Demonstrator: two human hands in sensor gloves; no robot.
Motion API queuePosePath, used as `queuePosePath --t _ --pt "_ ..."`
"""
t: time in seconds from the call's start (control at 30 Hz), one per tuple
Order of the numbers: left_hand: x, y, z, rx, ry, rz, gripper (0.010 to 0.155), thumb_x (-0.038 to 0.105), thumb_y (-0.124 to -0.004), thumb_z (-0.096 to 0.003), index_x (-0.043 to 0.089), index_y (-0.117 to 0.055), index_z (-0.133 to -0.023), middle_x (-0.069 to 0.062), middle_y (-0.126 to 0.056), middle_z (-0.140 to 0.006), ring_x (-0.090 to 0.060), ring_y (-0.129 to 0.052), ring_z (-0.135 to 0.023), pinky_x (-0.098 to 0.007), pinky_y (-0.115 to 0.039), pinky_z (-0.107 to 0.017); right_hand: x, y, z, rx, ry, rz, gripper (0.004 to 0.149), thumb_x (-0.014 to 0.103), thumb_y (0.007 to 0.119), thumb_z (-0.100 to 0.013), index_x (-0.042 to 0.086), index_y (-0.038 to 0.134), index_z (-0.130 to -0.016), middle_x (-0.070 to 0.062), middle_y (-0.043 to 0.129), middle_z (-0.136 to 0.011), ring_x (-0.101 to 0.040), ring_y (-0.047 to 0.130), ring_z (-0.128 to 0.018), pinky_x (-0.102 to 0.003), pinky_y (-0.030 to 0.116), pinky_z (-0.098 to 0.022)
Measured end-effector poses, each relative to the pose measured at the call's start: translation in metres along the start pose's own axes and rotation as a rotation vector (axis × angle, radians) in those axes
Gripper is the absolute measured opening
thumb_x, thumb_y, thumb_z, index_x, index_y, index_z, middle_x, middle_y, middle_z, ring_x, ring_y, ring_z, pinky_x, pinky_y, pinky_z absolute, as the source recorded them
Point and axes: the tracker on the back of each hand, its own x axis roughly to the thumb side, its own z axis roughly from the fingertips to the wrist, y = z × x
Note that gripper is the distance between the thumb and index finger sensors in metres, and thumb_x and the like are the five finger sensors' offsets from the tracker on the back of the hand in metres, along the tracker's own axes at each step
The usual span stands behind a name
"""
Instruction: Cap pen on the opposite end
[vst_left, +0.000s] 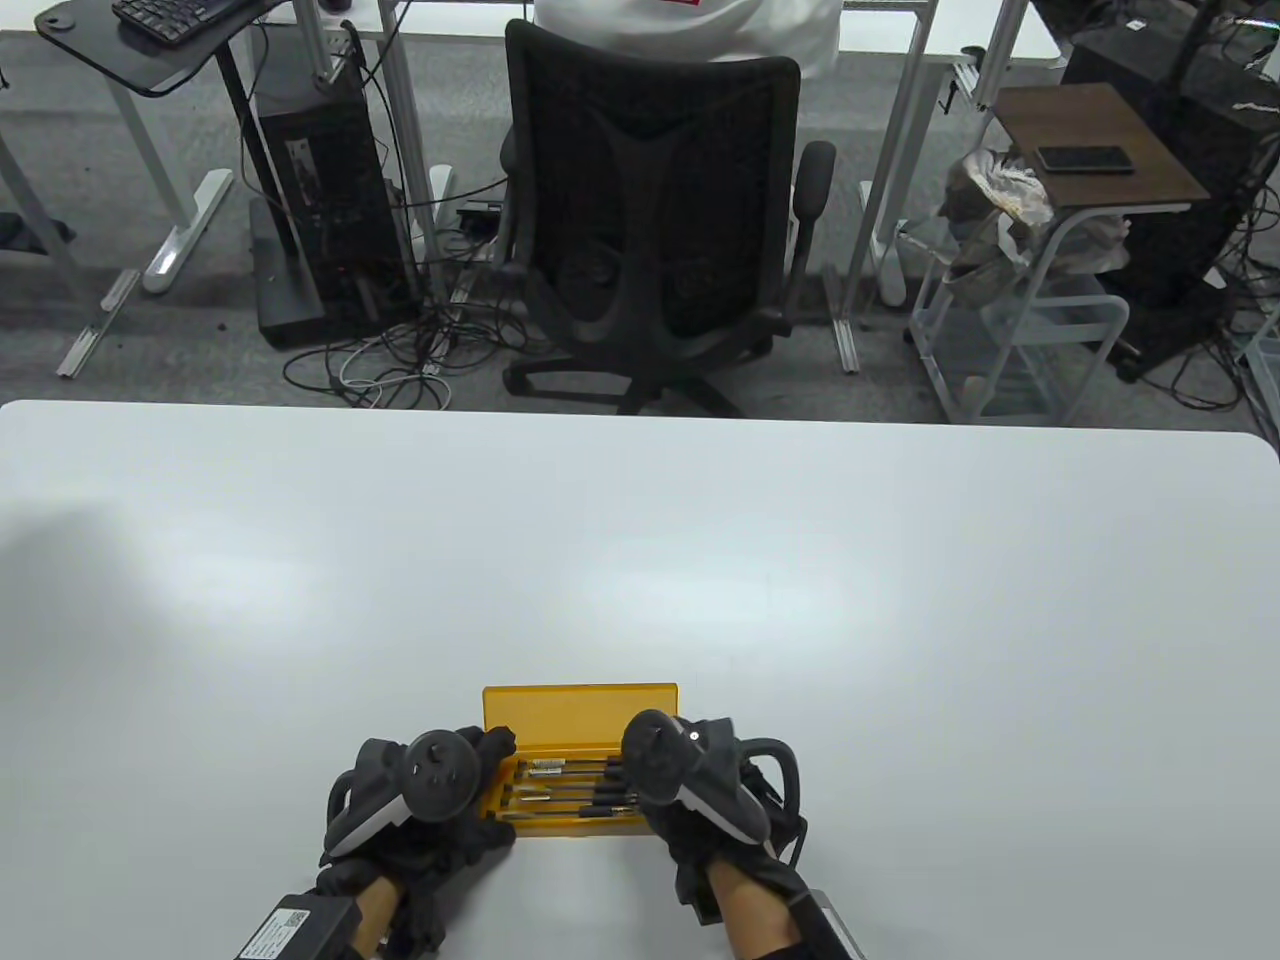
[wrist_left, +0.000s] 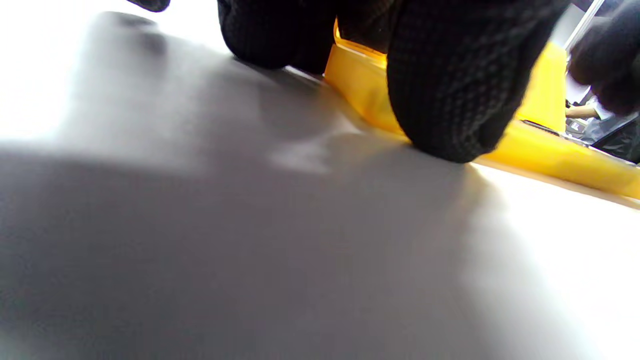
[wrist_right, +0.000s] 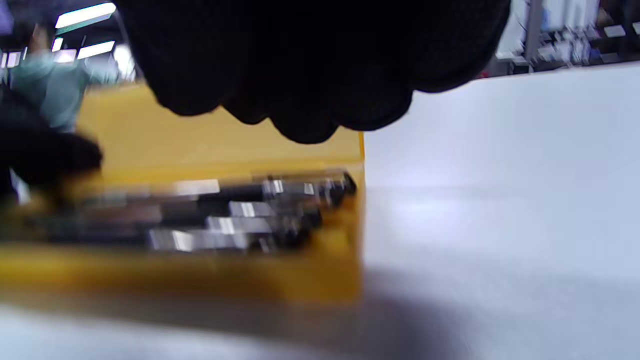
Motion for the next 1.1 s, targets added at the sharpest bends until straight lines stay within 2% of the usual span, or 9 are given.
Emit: queuePosePath --t 0.13,0.23,0.27,0.47,0.6,0.73,0.8,0.97,1.1 --pt "0.000 0.000 0.000 -0.001 0.001 0.006 0.090 0.040 -0.097 -0.0403 0.022 -0.046 -0.113 -0.017 -0.052 -0.120 -0.032 -0.065 -0.088 -0.075 -0.036 -0.075 0.010 0.010 -0.001 0.002 -0.026 0.165 0.051 0.040 0.084 -0.038 0.029 0.086 -0.088 -0.001 0.094 -0.086 -0.028 0.090 -0.075 -0.049 0.077 -0.055" --pt "0.000 0.000 0.000 -0.003 0.001 0.011 0.090 0.040 -0.097 -0.0404 0.022 -0.046 -0.113 -0.016 -0.050 -0.121 -0.031 -0.065 -0.089 -0.075 -0.035 -0.075 0.010 0.027 0.001 0.142 -0.043 0.168 0.056 0.039 0.075 -0.042 0.029 0.068 -0.097 -0.007 0.072 -0.101 -0.033 0.079 -0.084 -0.053 0.072 -0.060" --pt "0.000 0.000 0.000 -0.005 0.001 0.013 0.090 0.040 -0.097 -0.0406 0.022 -0.046 -0.113 -0.016 -0.050 -0.121 -0.031 -0.065 -0.089 -0.075 -0.035 -0.075 0.010 0.027 0.004 0.088 -0.055 0.166 0.055 0.038 0.074 -0.042 0.028 0.069 -0.096 -0.008 0.072 -0.100 -0.034 0.079 -0.083 -0.053 0.072 -0.059" --pt "0.000 0.000 0.000 -0.006 -0.003 0.013 0.090 0.040 -0.096 -0.0412 0.022 -0.045 -0.114 -0.017 -0.049 -0.121 -0.032 -0.064 -0.089 -0.075 -0.034 -0.075 0.014 0.027 0.004 0.007 -0.080 0.189 0.050 0.034 0.079 -0.039 0.027 0.078 -0.089 -0.004 0.082 -0.090 -0.030 0.085 -0.078 -0.051 0.073 -0.060" --pt "0.000 0.000 0.000 -0.006 -0.005 0.008 0.090 0.039 -0.096 -0.0415 0.021 -0.045 -0.114 -0.017 -0.049 -0.121 -0.032 -0.064 -0.089 -0.075 -0.034 -0.075 0.014 0.028 0.002 0.061 -0.081 0.209 0.052 0.035 0.075 -0.040 0.025 0.075 -0.091 -0.004 0.080 -0.090 -0.030 0.083 -0.079 -0.051 0.073 -0.061" --pt "0.000 -0.001 0.001 -0.008 -0.007 0.010 0.090 0.039 -0.096 -0.0419 0.021 -0.045 -0.114 -0.017 -0.048 -0.121 -0.032 -0.064 -0.089 -0.075 -0.033 -0.075 0.015 0.028 -0.007 0.199 -0.038 0.205 0.052 0.035 0.072 -0.042 0.026 0.067 -0.093 -0.007 0.071 -0.094 -0.033 0.076 -0.083 -0.055 0.068 -0.063" --pt "0.000 -0.001 0.001 -0.007 -0.009 0.005 0.090 0.039 -0.096 -0.0419 0.021 -0.045 -0.114 -0.017 -0.048 -0.121 -0.032 -0.064 -0.090 -0.076 -0.033 -0.075 0.017 0.030 -0.012 0.217 -0.025 0.211 0.047 0.034 0.071 -0.041 0.027 0.071 -0.088 -0.008 0.071 -0.093 -0.034 0.076 -0.082 -0.055 0.068 -0.063" --pt "0.000 -0.001 0.001 -0.009 -0.006 0.009 0.090 0.039 -0.096 -0.0418 0.022 -0.045 -0.114 -0.017 -0.048 -0.121 -0.032 -0.064 -0.090 -0.076 -0.033 -0.075 0.018 0.032 -0.008 0.162 -0.035 0.212 0.046 0.033 0.072 -0.042 0.026 0.074 -0.087 -0.009 0.073 -0.092 -0.034 0.078 -0.080 -0.055 0.068 -0.062" --pt "0.000 -0.001 0.001 -0.009 -0.005 0.012 0.090 0.039 -0.096 -0.0420 0.022 -0.045 -0.114 -0.016 -0.048 -0.121 -0.032 -0.064 -0.090 -0.076 -0.033 -0.075 0.028 0.039 -0.008 0.114 -0.069 0.351 0.045 0.032 0.066 -0.042 0.024 0.071 -0.086 -0.010 0.074 -0.090 -0.034 0.080 -0.077 -0.053 0.071 -0.060"
